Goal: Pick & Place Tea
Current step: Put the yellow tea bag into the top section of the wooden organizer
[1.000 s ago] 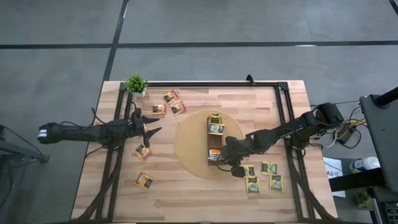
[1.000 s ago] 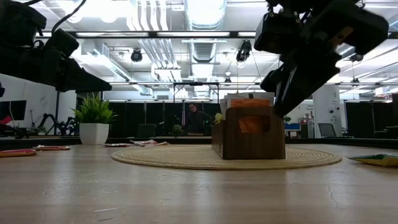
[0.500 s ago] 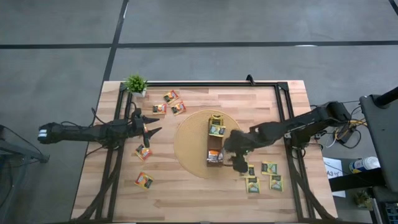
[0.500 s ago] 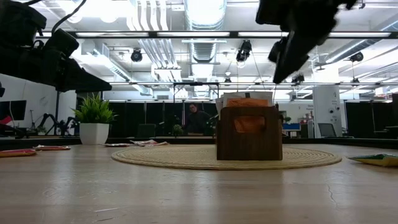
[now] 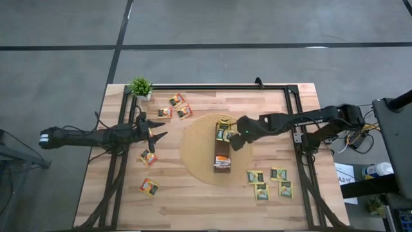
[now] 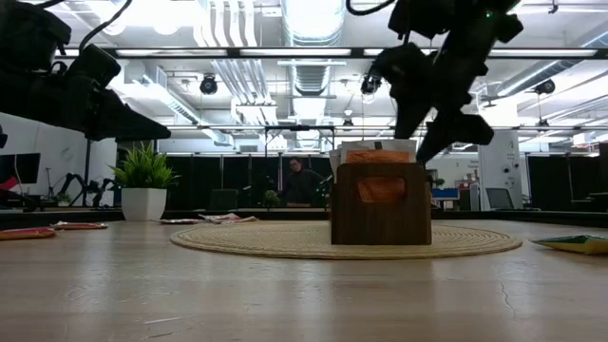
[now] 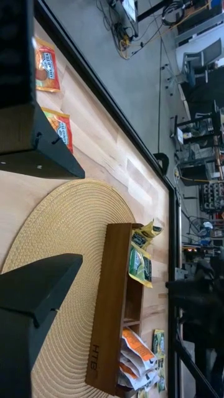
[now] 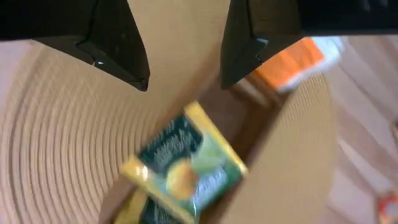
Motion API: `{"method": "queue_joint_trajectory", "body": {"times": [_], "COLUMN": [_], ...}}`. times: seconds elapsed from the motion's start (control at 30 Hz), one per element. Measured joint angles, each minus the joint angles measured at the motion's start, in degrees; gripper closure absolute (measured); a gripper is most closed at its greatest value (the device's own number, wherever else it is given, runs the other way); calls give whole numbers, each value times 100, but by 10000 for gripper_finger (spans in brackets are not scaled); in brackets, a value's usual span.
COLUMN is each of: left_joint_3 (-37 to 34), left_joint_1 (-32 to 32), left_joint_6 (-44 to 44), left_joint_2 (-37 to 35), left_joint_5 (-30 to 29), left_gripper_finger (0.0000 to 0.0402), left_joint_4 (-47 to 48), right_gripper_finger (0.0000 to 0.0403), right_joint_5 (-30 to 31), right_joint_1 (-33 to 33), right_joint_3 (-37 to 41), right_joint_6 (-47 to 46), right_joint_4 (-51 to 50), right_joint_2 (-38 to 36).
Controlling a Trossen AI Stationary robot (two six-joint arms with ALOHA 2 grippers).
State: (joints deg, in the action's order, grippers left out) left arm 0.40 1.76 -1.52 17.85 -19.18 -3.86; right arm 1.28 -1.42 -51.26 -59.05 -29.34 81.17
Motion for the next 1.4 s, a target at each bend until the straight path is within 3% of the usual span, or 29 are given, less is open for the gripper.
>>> {"method": "queue_joint_trajectory", "body": {"times": [0.2, 0.37, 1.03, 1.4], "left_joint_3": [0, -1, -1, -2], "left_joint_1": [-2, -2, -5, -4], "left_joint_6": [0, 1, 0, 0], "left_joint_2": [0, 0, 0, 2], "left_joint_5": [0, -2, 0, -2], "left_gripper_finger": [199, 199, 199, 199], "left_joint_4": [0, 0, 0, 0], "right_gripper_finger": [217, 226, 232, 239], "right_joint_5": [314, 744, 769, 308], "right_joint_1": [-29, -81, -606, -653], "right_joint_3": [302, 522, 725, 728], "right_joint_6": [-378, -678, -607, -454], "right_joint_4": [981, 1110, 1501, 2015], "right_joint_2": [-4, -7, 222, 848]}}
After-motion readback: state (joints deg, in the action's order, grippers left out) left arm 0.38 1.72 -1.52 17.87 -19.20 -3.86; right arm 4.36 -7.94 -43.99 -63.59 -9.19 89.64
